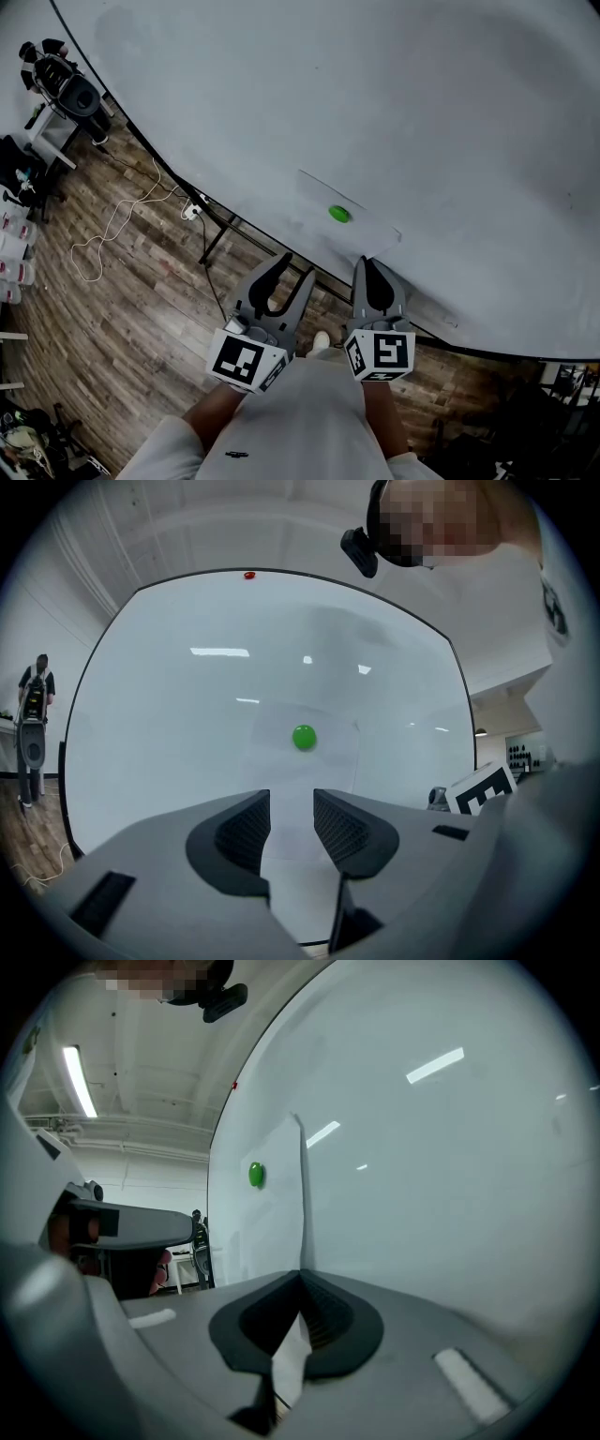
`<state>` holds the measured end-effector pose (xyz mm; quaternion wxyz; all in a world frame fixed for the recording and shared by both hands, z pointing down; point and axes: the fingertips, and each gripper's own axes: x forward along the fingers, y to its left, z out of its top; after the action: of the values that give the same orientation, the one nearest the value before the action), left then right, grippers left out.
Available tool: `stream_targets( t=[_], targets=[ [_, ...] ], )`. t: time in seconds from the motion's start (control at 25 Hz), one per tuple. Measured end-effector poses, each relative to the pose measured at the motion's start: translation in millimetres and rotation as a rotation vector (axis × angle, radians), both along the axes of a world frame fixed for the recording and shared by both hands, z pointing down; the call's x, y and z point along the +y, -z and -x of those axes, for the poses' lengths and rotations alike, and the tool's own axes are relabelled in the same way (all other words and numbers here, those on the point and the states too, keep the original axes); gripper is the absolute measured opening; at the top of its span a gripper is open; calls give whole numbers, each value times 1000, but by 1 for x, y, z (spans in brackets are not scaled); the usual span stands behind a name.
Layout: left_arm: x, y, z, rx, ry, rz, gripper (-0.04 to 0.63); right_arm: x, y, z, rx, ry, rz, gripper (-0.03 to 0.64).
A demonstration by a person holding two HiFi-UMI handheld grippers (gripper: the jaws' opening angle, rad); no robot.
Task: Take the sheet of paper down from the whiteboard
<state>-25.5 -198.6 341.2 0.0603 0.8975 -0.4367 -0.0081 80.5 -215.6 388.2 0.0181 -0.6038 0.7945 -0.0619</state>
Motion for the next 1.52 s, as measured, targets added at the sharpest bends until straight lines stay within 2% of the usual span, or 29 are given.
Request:
stream_targets(
  t=[0.24,0.48,0.84,1.52],
  targets=[
    [-7,16,-8,-12,-14,-17,135,-1,1,2,-6,3,2,11],
    [-14,42,-26,-12,-23,-98,137,1,1,-2,-7,10,1,11],
    [-34,52,-41,-41,-31,-80,147,-1,2,2,-10,19,2,11],
    [-49,58,-49,-77,-15,-116,137,0,0,-1,-11,27,5,11]
  ],
)
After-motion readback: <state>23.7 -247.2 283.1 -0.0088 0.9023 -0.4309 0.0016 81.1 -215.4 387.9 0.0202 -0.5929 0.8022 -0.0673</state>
